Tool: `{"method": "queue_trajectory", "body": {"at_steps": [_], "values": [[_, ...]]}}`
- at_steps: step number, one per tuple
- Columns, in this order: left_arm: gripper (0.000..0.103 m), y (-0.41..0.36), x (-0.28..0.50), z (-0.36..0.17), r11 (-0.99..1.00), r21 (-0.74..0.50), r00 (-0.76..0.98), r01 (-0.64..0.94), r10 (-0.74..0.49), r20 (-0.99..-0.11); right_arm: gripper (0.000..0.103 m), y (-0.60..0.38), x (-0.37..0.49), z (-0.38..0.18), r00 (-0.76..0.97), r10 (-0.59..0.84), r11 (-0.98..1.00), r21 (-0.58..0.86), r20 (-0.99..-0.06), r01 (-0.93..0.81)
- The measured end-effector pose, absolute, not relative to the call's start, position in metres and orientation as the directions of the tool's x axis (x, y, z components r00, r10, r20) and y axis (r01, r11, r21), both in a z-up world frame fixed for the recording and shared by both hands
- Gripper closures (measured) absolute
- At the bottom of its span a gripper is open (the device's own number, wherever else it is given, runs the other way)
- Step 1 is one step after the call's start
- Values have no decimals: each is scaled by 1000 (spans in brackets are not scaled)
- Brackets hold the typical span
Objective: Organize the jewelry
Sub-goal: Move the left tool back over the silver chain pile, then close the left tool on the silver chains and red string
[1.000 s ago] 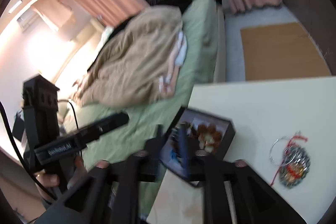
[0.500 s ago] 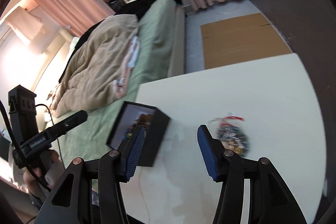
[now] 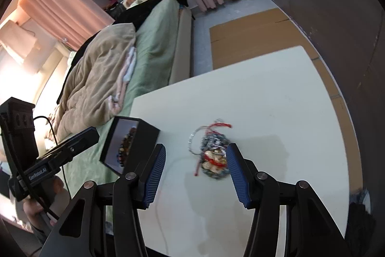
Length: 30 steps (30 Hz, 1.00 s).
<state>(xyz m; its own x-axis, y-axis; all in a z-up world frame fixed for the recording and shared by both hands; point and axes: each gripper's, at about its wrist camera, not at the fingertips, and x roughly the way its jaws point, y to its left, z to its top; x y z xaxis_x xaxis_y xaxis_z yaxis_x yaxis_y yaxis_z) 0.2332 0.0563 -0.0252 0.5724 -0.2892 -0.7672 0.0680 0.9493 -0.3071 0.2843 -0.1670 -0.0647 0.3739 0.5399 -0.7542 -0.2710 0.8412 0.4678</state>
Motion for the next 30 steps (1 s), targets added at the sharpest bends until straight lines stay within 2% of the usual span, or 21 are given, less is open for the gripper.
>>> {"method": "queue_trajectory", "body": {"at_steps": [6, 10, 15, 22, 25, 30], "values": [[51, 25, 246, -40, 947, -304, 527, 104, -312, -791, 50, -188, 286, -72, 378, 535, 845, 475, -756, -247], [55, 6, 254, -48, 945, -302, 503, 123, -322, -802, 50, -202, 288, -74, 379, 534, 845, 484, -756, -225], [67, -19, 264, -60, 939, -311, 458, 149, -344, -820, 50, -223, 292, -78, 389, 531, 846, 500, -753, -186], [67, -53, 281, -79, 931, -332, 399, 151, -365, -841, 50, -247, 297, -83, 397, 533, 841, 520, -748, -150], [75, -63, 288, -91, 931, -335, 363, 143, -365, -858, 50, -259, 299, -86, 401, 529, 841, 523, -748, -135], [76, -75, 294, -109, 947, -299, 323, 115, -320, -890, 50, -276, 301, -88, 411, 526, 839, 534, -744, -106]]}}
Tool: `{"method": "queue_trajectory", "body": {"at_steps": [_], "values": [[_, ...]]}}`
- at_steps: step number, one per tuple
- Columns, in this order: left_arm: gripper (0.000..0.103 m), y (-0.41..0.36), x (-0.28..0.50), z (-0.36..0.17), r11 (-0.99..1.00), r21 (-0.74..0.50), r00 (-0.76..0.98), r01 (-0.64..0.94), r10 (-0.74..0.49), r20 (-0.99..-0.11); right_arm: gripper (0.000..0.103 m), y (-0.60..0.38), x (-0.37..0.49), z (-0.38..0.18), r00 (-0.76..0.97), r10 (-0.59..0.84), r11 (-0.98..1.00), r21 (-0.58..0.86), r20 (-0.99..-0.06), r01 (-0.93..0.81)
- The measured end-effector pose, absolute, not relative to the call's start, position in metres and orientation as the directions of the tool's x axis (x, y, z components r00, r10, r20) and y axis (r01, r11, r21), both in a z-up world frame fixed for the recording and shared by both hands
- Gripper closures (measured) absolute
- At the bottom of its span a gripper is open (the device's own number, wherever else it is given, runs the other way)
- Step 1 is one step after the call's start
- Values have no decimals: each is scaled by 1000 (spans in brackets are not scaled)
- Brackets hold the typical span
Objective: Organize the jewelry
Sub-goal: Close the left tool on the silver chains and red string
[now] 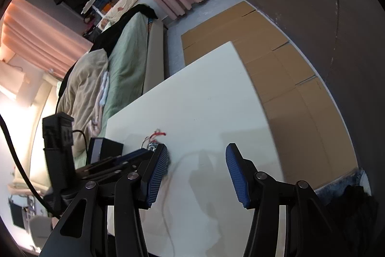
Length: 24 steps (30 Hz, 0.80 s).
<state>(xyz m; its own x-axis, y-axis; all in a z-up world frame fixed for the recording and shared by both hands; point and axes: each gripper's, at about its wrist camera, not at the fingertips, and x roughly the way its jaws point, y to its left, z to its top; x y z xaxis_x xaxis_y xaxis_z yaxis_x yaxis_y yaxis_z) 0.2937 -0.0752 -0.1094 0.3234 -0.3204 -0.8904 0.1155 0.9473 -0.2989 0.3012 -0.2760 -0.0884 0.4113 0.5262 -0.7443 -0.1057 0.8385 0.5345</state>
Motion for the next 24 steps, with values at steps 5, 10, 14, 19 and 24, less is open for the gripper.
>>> {"method": "queue_trajectory", "body": {"at_steps": [5, 10, 14, 19, 24], "values": [[79, -79, 292, -118, 967, -235, 314, 101, -255, -914, 50, -283, 302, -85, 422, 525, 838, 536, -739, -104], [79, -77, 292, -119, 972, -218, 324, 92, -236, -916, 50, -283, 302, -84, 421, 525, 838, 535, -740, -104], [83, -74, 294, -121, 966, -241, 334, 90, -258, -906, 50, -281, 302, -85, 417, 523, 840, 532, -743, -107], [103, -65, 292, -117, 964, -258, 353, 67, -265, -897, 50, -278, 302, -86, 412, 524, 841, 528, -745, -114], [103, -54, 287, -97, 952, -293, 393, 84, -302, -869, 50, -269, 303, -87, 405, 527, 842, 523, -748, -130]]}}
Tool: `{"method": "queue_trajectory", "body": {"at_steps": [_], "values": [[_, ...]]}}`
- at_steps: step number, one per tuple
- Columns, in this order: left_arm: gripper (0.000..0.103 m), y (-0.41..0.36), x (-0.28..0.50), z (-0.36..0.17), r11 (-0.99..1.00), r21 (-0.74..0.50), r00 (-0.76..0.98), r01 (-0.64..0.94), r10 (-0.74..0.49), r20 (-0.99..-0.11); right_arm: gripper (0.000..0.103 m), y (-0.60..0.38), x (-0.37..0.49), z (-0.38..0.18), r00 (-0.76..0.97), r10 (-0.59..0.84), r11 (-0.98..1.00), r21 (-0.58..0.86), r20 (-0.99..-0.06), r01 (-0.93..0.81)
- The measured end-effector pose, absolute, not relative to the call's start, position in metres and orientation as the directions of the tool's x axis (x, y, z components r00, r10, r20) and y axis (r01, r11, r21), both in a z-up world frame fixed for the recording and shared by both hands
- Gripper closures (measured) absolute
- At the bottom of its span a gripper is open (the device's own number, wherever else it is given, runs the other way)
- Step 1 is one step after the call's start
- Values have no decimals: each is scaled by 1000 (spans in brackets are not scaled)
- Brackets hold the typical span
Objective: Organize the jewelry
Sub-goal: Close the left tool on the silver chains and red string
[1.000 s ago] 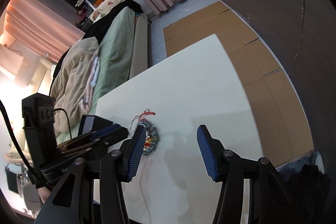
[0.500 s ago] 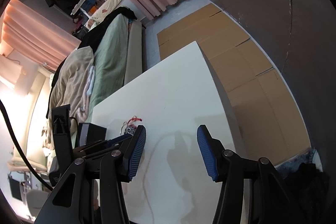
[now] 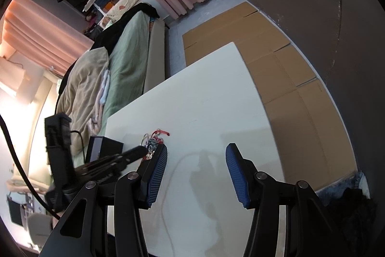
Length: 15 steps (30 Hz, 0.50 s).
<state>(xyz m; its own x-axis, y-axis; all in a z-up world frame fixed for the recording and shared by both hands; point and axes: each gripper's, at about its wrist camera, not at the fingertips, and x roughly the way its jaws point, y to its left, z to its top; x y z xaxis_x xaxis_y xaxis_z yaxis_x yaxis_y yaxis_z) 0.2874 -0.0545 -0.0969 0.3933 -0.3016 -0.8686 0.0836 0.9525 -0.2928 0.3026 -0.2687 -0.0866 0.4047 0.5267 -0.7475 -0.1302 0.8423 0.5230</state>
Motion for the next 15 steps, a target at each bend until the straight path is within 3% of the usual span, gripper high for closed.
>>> {"method": "queue_trajectory", "body": {"at_steps": [11, 13, 15], "values": [[102, -45, 292, -95, 957, -277, 374, 85, -288, -881, 50, -249, 307, -96, 368, 529, 845, 516, -765, -141], [97, -48, 293, -100, 965, -246, 357, 91, -262, -897, 50, -249, 306, -97, 367, 526, 846, 515, -767, -137], [80, -51, 291, -103, 969, -228, 359, 100, -248, -900, 50, -251, 306, -97, 369, 527, 845, 517, -765, -134]]}}
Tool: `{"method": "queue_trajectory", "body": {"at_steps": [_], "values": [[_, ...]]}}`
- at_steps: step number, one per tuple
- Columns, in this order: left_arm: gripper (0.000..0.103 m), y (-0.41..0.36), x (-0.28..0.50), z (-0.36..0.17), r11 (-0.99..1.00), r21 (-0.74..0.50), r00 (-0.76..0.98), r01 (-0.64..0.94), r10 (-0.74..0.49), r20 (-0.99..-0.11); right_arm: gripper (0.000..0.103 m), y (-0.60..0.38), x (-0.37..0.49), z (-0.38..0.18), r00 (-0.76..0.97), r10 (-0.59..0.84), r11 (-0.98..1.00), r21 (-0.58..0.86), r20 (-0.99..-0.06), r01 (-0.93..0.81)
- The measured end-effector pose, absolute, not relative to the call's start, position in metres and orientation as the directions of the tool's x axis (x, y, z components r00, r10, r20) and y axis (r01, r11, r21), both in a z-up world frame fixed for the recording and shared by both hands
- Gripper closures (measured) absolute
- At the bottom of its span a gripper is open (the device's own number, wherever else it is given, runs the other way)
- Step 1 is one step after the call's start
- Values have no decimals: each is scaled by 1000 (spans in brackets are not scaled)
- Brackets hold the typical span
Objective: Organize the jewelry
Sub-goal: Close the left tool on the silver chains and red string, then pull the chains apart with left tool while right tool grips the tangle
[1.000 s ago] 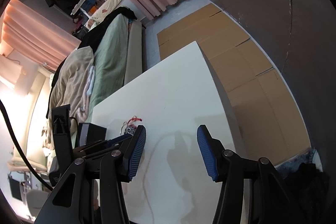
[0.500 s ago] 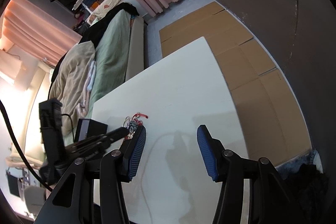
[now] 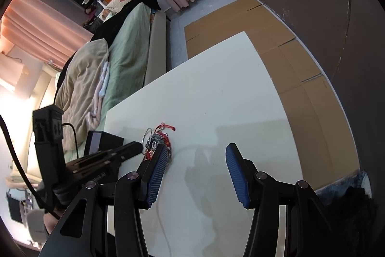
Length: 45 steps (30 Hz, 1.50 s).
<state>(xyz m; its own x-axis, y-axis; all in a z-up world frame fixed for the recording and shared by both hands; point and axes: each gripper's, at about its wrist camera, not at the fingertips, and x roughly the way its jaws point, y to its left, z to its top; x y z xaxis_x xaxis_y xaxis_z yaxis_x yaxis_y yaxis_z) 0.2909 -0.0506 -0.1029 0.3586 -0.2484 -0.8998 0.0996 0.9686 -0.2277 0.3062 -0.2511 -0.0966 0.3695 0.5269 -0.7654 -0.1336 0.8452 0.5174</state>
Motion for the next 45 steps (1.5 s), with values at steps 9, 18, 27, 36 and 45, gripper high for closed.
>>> {"method": "queue_trajectory", "body": {"at_steps": [9, 18, 27, 36, 45], "values": [[74, -49, 294, -121, 982, -172, 346, 76, -188, -919, 50, -248, 306, -96, 367, 526, 847, 513, -768, -140], [95, -35, 288, -107, 968, -244, 376, 64, -250, -892, 50, -237, 309, -101, 343, 542, 838, 523, -767, -154], [95, -22, 278, -84, 946, -311, 411, 92, -321, -853, 50, -195, 312, -116, 275, 568, 823, 533, -776, -198], [95, 1, 265, -56, 926, -359, 453, 113, -370, -811, 53, -167, 317, -118, 270, 544, 838, 503, -794, -210], [95, 26, 263, -70, 924, -378, 417, 50, -363, -833, 59, -137, 324, -133, 248, 485, 870, 436, -838, -228]]}}
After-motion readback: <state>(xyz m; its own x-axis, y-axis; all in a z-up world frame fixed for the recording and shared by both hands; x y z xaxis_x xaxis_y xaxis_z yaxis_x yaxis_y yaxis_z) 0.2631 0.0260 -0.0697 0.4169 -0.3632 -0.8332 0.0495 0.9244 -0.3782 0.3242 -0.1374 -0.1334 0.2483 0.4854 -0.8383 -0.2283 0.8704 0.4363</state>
